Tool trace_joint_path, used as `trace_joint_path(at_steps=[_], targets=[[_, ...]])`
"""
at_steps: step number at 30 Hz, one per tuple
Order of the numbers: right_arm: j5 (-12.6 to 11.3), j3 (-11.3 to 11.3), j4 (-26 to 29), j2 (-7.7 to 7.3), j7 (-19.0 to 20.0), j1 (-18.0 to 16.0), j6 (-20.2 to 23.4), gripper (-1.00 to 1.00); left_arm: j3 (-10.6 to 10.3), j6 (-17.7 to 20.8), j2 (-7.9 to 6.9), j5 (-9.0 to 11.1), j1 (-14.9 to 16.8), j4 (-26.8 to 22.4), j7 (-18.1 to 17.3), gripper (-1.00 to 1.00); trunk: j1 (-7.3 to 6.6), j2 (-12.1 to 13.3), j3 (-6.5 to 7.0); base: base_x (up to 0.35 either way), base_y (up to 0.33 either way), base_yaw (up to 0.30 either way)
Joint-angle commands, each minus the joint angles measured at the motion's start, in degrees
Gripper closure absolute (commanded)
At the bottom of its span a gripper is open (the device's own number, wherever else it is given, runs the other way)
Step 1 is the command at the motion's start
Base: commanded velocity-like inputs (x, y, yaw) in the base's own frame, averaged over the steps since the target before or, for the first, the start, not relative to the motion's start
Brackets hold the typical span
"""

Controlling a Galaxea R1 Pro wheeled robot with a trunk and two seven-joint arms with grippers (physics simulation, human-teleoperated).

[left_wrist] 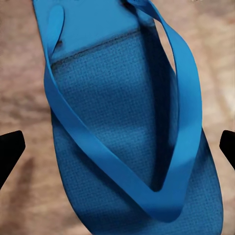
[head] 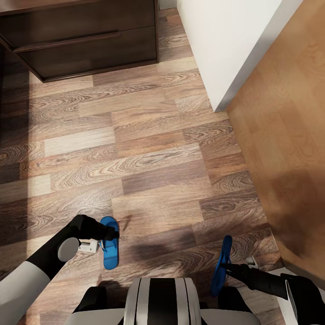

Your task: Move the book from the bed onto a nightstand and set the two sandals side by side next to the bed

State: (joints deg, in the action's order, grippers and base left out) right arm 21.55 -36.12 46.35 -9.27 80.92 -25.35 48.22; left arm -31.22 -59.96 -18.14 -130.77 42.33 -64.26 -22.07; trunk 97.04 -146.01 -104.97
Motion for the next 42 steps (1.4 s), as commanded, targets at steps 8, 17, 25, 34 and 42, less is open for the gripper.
trace_joint_path(at_steps=[8, 17, 25, 34, 42], targets=[[0.60, -0.26, 0.05, -0.04, 0.55, -0.06, 0.56, 1.00, -0.16, -0.04, 0.19, 0.51, 0.04, -0.05, -0.53, 1.00, -0.01, -0.01, -0.03, 0.000, 0.000, 0.000], [0.60, -0.27, 0.05, -0.04, 0.55, -0.05, 0.56, 1.00, -0.33, -0.04, 0.21, 0.51, -0.05, 0.00, -0.52, 1.00, -0.01, -0.01, -0.03, 0.000, 0.000, 0.000], [0.59, -0.27, 0.05, -0.04, 0.55, -0.05, 0.56, 1.00, -0.33, -0.04, 0.21, 0.51, -0.11, -0.05, -0.52, 1.00, -0.01, -0.01, -0.03, 0.000, 0.000, 0.000], [0.60, -0.27, 0.05, -0.03, 0.55, -0.07, 0.56, 1.00, -0.25, -0.04, 0.12, 0.51, -0.14, -0.11, -0.52, 1.00, -0.01, -0.01, -0.03, 0.000, 0.000, 0.000], [0.59, -0.34, 0.05, -0.04, 0.55, -0.05, 0.56, 1.00, -0.26, -0.04, 0.12, 0.51, -0.14, -0.25, -0.52, 1.00, -0.01, -0.01, -0.03, 0.000, 0.000, 0.000]])
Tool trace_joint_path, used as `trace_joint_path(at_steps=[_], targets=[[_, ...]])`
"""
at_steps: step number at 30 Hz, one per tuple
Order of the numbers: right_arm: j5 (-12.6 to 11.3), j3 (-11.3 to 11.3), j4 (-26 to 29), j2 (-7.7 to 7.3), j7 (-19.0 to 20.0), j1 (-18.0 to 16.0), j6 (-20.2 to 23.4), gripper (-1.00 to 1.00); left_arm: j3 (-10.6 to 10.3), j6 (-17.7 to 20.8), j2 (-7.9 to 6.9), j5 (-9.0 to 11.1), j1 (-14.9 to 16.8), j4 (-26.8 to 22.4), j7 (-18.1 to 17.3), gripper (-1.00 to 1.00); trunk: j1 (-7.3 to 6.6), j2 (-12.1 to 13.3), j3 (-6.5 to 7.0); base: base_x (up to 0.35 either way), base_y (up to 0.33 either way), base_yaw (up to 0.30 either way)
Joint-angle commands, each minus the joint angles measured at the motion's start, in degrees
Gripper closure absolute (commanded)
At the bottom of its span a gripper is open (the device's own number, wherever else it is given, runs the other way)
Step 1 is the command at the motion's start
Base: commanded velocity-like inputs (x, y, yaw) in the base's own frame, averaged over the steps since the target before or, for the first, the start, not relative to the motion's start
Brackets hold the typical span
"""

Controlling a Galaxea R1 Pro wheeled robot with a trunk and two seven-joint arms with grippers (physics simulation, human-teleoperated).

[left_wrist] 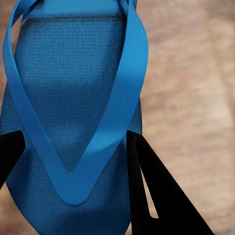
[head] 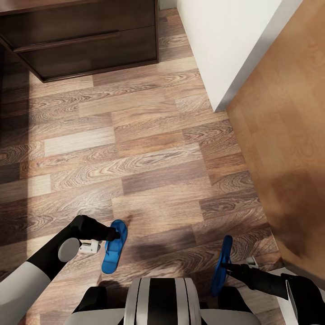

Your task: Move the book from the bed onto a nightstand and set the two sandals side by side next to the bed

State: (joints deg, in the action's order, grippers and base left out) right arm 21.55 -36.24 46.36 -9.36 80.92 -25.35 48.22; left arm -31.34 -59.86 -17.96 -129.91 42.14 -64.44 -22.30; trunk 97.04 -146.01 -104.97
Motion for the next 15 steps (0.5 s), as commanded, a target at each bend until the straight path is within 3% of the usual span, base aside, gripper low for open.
trace_joint_path(at_steps=[1, 5, 15], targets=[[0.59, -0.23, 0.05, 0.04, 0.55, -0.07, 0.56, 1.00, -0.14, -0.14, -0.06, -0.35, 0.05, -0.10, -0.29, 1.00, -0.01, -0.01, -0.03, 0.000, 0.000, 0.000], [0.60, -0.23, 0.05, 0.04, 0.55, -0.05, 0.56, 1.00, -0.13, -0.14, -0.06, -0.35, 0.05, -0.14, -0.29, 1.00, -0.01, -0.01, -0.03, 0.000, 0.000, 0.000], [0.60, -0.25, 0.05, 0.04, 0.56, -0.07, 0.56, 1.00, -0.12, -0.14, -0.05, -0.35, 0.05, -0.16, -0.38, 1.00, -0.26, 0.12, 2.19, 0.000, 0.000, 0.000]])
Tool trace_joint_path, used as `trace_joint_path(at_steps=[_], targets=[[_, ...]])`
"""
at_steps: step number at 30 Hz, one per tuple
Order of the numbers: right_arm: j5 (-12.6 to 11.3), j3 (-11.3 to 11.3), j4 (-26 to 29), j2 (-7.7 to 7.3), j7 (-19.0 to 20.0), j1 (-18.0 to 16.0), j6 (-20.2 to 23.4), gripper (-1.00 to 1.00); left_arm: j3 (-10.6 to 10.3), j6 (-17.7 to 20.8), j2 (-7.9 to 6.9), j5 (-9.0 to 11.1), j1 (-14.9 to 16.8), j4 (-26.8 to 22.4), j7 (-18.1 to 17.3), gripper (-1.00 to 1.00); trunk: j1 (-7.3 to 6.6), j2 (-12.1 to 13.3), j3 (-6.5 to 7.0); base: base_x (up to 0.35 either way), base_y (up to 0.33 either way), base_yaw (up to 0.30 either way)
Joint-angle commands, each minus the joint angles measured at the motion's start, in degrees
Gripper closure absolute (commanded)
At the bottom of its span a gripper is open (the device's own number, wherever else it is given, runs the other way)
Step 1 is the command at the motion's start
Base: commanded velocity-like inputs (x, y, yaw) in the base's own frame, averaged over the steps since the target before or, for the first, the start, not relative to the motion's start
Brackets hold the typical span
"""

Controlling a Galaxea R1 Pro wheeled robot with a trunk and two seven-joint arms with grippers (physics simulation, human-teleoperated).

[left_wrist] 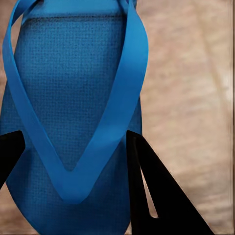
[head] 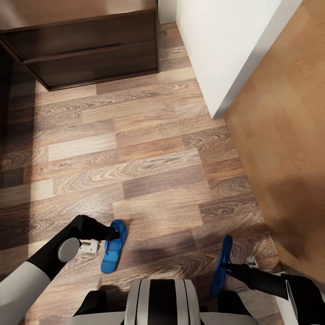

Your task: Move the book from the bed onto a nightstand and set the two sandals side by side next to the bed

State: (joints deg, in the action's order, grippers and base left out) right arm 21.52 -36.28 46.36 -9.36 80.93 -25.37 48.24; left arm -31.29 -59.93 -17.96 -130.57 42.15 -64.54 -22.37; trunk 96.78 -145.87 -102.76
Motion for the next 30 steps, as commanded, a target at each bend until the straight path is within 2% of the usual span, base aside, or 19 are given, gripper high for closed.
trace_joint_path(at_steps=[1, 24, 26, 27, 30], targets=[[0.61, -0.23, 0.05, 0.04, 0.55, -0.06, 0.54, 1.00, -0.17, -0.07, -0.06, 0.32, 0.04, -0.06, -0.30, 1.00, -0.03, 0.00, 0.20, 0.000, 0.000, 0.000], [0.63, -0.29, 0.05, 0.04, 0.55, -0.03, 0.54, 1.00, 0.07, -0.07, 0.01, 0.32, 0.04, -0.06, -0.24, 1.00, -0.62, 0.31, 5.29, 0.000, 0.000, 0.000], [0.63, -0.29, 0.05, 0.04, 0.55, -0.03, 0.54, 1.00, 1.34, -0.07, 0.02, 0.36, 0.04, -0.04, -0.23, 1.00, -0.68, 0.33, 5.74, 0.000, 0.000, 0.000], [0.63, -0.29, 0.05, 0.04, 0.55, -0.03, 0.54, 1.00, 2.76, -0.07, 0.02, 0.41, 0.04, -0.02, -0.22, 1.00, -0.70, 0.35, 5.96, 0.000, 0.000, 0.000], [0.63, -0.29, 0.05, 0.04, 0.54, -0.03, 0.54, 1.00, 9.84, -0.07, 0.30, 0.56, 0.04, 0.05, -0.15, 1.00, -0.78, 0.39, 6.62, 0.000, 0.000, 0.000]])
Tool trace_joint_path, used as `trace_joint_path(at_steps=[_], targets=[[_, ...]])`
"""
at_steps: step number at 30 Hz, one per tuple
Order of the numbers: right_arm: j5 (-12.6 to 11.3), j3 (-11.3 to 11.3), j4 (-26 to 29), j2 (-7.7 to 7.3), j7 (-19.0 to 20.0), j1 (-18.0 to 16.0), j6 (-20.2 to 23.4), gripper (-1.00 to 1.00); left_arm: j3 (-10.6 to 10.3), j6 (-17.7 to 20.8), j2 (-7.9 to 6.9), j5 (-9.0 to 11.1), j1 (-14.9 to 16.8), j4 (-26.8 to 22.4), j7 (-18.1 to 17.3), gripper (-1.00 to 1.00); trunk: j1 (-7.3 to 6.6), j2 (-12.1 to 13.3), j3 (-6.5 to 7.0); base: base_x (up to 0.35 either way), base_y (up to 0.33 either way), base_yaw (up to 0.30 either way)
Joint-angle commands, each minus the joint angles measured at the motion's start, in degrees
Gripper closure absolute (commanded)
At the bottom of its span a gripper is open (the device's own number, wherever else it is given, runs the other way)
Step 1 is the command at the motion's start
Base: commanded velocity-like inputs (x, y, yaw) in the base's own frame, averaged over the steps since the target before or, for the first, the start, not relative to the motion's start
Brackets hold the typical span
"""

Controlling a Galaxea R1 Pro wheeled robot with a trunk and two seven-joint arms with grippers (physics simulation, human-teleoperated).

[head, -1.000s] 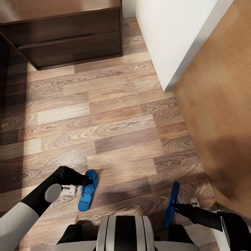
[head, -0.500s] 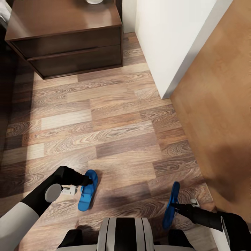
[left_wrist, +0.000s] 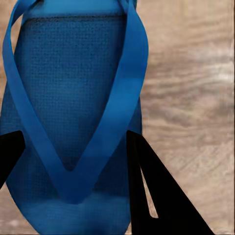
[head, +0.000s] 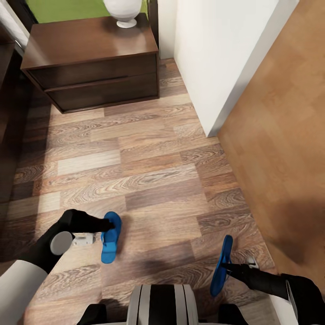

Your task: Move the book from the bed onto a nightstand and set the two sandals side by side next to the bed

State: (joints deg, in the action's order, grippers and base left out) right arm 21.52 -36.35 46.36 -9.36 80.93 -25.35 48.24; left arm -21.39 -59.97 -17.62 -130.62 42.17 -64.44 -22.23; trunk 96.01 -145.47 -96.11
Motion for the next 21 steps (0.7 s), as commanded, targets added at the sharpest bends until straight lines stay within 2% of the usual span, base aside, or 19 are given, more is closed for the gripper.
trace_joint_path(at_steps=[1, 2, 7, 9, 10, 12, 13, 14, 16, 18, 21], targets=[[0.63, -0.21, 0.05, 0.04, 0.56, -0.05, 0.54, 1.00, 2.28, -0.03, 0.36, 0.64, 0.02, -0.01, -0.29, 1.00, -0.03, 0.00, 0.19, 0.000, 0.000, 0.000], [0.63, -0.21, 0.05, 0.04, 0.56, -0.05, 0.54, 1.00, 4.78, -0.03, 1.15, 0.64, 0.02, 0.08, -0.26, 1.00, -0.05, 0.01, 0.41, 0.000, 0.000, 0.000], [0.63, -0.21, 0.05, 0.04, 0.56, -0.05, 0.54, 1.00, 9.01, -0.03, 2.12, 1.59, 0.00, 0.24, -0.08, 1.00, -0.18, 0.08, 1.52, 0.000, 0.000, 0.000], [0.63, -0.21, 0.05, 0.04, 0.55, -0.05, 0.54, 1.00, 12.02, -0.03, 2.55, 4.23, -0.04, 0.29, -0.04, 1.00, -0.23, 0.11, 1.97, 0.000, 0.000, 0.000], [0.63, -0.21, 0.05, 0.04, 0.55, -0.05, 0.54, 1.00, 15.57, -0.03, 2.89, 8.56, -0.05, 0.34, -0.02, 1.00, -0.23, 0.11, 1.97, 0.000, 0.000, 0.000], [0.63, -0.21, 0.05, 0.04, 0.55, -0.06, 0.54, 1.00, 19.05, -0.03, 3.02, 13.68, -0.06, 0.49, 0.05, 1.00, -0.23, 0.11, 1.97, 0.000, 0.000, 0.000], [0.63, -0.21, 0.05, 0.04, 0.55, -0.06, 0.54, 1.00, 21.24, -0.03, 3.07, 18.04, -0.06, 1.17, 0.14, 1.00, -0.23, 0.11, 1.97, 0.000, 0.000, 0.000], [0.63, -0.21, 0.05, 0.04, 0.55, -0.05, 0.54, 1.00, 22.44, -0.03, 3.25, 22.59, -0.06, 2.50, 0.18, 1.00, -0.23, 0.11, 1.97, 0.000, 0.000, 0.000], [0.63, -0.21, 0.05, 0.04, 0.55, -0.05, 0.54, 1.00, 23.27, -0.03, 4.10, 28.79, -0.12, 4.63, 0.12, 1.00, -0.23, 0.11, 1.97, 0.000, 0.000, 0.000], [0.63, -0.21, 0.05, 0.04, 0.55, -0.05, 0.54, 1.00, 23.51, -0.03, 4.45, 30.95, -0.18, 5.36, 0.07, 1.00, -0.23, 0.11, 1.97, 0.000, 0.000, 0.000], [0.63, -0.21, 0.05, 0.04, 0.55, -0.05, 0.54, 1.00, 23.64, -0.03, 4.56, 32.00, -0.29, 5.74, -0.01, 1.00, -0.23, 0.11, 1.97, 0.000, 0.000, 0.000]])
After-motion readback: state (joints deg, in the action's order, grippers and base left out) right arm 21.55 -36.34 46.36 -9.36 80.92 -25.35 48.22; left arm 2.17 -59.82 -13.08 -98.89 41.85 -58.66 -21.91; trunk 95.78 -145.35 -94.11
